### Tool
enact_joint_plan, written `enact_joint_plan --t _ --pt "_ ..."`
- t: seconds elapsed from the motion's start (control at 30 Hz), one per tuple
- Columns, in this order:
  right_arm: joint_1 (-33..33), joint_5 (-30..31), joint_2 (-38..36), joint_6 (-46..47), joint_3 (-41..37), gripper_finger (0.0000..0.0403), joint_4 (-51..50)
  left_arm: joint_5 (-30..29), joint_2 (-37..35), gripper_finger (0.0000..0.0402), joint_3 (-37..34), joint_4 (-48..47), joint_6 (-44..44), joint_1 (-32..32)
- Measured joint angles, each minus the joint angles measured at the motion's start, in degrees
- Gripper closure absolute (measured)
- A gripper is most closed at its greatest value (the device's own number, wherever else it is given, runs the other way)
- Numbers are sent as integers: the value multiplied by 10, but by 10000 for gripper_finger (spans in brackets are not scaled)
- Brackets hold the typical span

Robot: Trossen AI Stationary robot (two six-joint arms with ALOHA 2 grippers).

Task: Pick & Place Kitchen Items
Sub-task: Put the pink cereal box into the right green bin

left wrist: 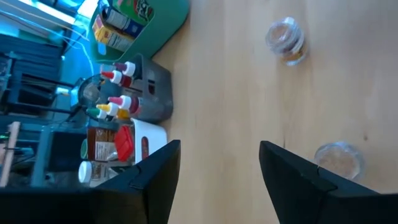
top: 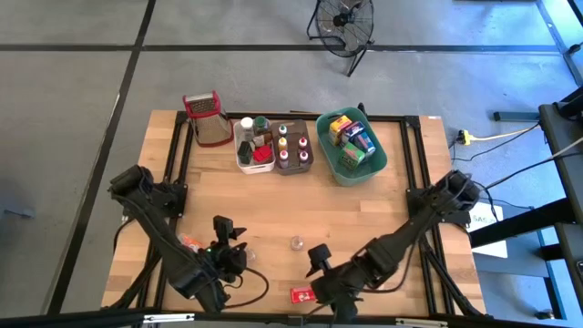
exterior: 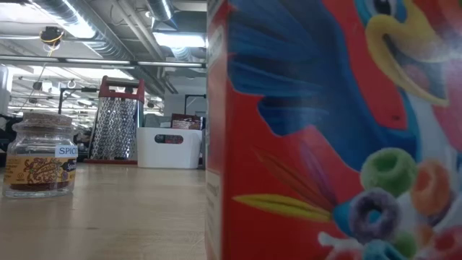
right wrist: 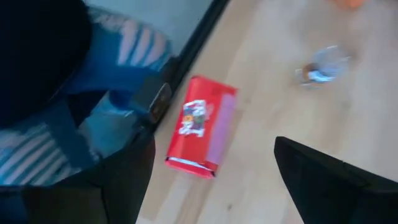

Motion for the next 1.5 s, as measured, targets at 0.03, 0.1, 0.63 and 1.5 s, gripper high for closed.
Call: enact_joint_plan --t 0.03,0.1,0.63,1.5 --pt "-6 -20 5 -8 0 70 2 -1 0 187 -5 -2 -1 0" --pt "-19 -59 16 -22 0 70 18 -2 0 189 -8 1 -6 0" --pt "-33 -129 37 -66 0 70 49 -3 0 187 -9 5 -9 -2" --pt "-66 -222 74 -120 0 70 81 -6 0 187 -9 7 -4 -1"
